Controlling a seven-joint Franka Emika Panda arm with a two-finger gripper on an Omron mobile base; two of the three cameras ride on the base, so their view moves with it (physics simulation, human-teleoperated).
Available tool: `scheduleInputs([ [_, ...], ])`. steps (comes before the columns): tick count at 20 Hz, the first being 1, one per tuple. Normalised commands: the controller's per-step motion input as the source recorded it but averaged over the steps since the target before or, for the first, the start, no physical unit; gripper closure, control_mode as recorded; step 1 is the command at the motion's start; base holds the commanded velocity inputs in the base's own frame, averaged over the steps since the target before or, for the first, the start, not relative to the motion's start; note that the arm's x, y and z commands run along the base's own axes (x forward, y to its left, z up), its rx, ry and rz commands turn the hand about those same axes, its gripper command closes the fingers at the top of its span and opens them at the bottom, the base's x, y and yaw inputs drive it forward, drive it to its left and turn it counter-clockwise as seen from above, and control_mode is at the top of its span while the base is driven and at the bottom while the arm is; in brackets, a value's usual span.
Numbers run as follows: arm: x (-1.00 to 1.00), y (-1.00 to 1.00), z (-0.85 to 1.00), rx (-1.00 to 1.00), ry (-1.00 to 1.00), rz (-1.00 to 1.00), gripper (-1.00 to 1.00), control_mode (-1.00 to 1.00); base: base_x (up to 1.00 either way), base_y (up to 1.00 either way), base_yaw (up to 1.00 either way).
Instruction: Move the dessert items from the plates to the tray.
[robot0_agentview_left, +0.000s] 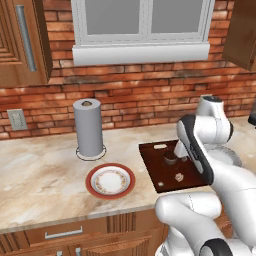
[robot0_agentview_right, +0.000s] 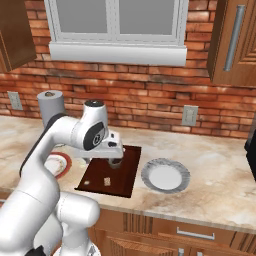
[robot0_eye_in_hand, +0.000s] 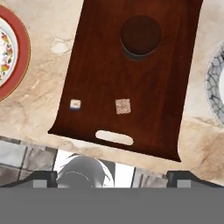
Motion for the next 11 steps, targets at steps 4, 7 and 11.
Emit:
scheduleInputs([
  [4,-0.18,0.00,0.20,0.00,-0.08,-0.06,-1.00,-1.00,0.00,0.00,0.00],
  [7,-0.09,0.00,0.06,0.00,-0.08,-0.06,-1.00,-1.00,0.00,0.00,0.00],
  [11,-0.15,-0.01,0.00,0.00,-0.08,-0.10,-1.00,-1.00,0.00,0.00,0.00],
])
